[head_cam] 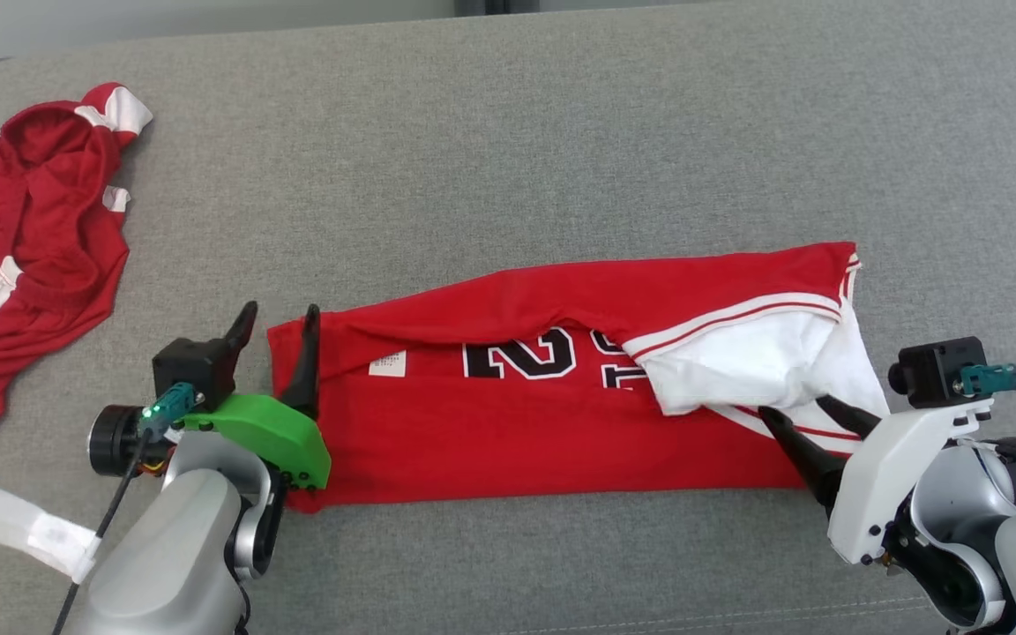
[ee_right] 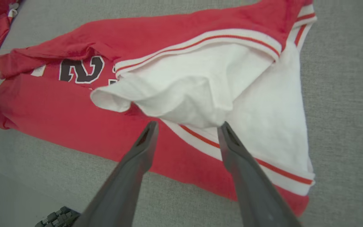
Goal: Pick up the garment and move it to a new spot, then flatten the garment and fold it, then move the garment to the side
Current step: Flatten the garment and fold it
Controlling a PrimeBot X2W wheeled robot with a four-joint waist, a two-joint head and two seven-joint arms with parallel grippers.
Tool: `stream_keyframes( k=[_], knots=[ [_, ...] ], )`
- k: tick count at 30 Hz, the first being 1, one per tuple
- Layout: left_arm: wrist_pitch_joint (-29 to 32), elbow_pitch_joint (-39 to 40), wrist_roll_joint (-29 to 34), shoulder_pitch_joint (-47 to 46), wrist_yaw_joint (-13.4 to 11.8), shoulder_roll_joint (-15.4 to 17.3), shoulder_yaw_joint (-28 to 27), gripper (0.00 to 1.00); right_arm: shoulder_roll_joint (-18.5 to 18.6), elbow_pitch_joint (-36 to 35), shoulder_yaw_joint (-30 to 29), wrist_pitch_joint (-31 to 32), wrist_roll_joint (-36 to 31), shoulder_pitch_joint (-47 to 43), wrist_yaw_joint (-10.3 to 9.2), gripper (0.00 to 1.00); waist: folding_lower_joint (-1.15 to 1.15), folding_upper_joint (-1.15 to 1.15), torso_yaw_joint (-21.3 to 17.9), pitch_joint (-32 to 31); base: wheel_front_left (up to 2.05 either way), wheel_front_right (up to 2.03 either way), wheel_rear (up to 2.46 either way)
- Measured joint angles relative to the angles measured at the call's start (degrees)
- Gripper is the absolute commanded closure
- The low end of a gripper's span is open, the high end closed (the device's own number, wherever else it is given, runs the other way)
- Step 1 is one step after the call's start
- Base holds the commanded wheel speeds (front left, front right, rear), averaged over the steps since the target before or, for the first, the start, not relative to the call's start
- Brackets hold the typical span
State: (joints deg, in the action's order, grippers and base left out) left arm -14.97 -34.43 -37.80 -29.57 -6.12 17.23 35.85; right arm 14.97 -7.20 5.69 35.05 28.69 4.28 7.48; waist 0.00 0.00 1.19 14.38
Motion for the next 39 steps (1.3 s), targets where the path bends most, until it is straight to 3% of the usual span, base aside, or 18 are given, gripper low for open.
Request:
stream_keyframes(
  k=[7,12,18,25,39],
  knots=[
    [-0.07,12.04,1.23,7.79,0.48,-2.61,-13.92,0.0,-0.98,-3.23,-3.98,0.25,-0.8,-0.43,0.01,0.0,0.0,0.0,0.28,-2.07,0.0,0.0,0.0],
    [-0.15,20.61,6.98,15.02,4.48,-7.45,-23.92,0.0,-3.99,-0.99,-9.92,3.13,-2.08,0.2,0.0,0.0,0.0,0.0,0.62,-3.77,0.0,0.0,0.0],
    [-0.15,24.54,12.78,20.53,9.15,-12.4,-31.06,0.0,-6.16,4.77,-14.64,6.89,-4.28,4.44,0.0,0.0,0.0,0.0,1.39,-5.02,0.0,0.0,0.0],
    [-0.15,24.57,15.88,22.21,11.7,-14.07,-34.26,0.0,-7.27,13.94,-18.37,8.25,-7.04,11.25,0.0,0.0,0.0,0.0,2.0,-3.7,0.0,0.0,0.0],
    [-0.15,23.48,15.46,22.01,12.76,-14.32,-34.96,0.0,-10.39,25.55,-22.3,8.98,-12.61,16.67,0.0,0.0,0.0,0.0,4.64,-1.21,0.0,0.0,0.0]
  ],
)
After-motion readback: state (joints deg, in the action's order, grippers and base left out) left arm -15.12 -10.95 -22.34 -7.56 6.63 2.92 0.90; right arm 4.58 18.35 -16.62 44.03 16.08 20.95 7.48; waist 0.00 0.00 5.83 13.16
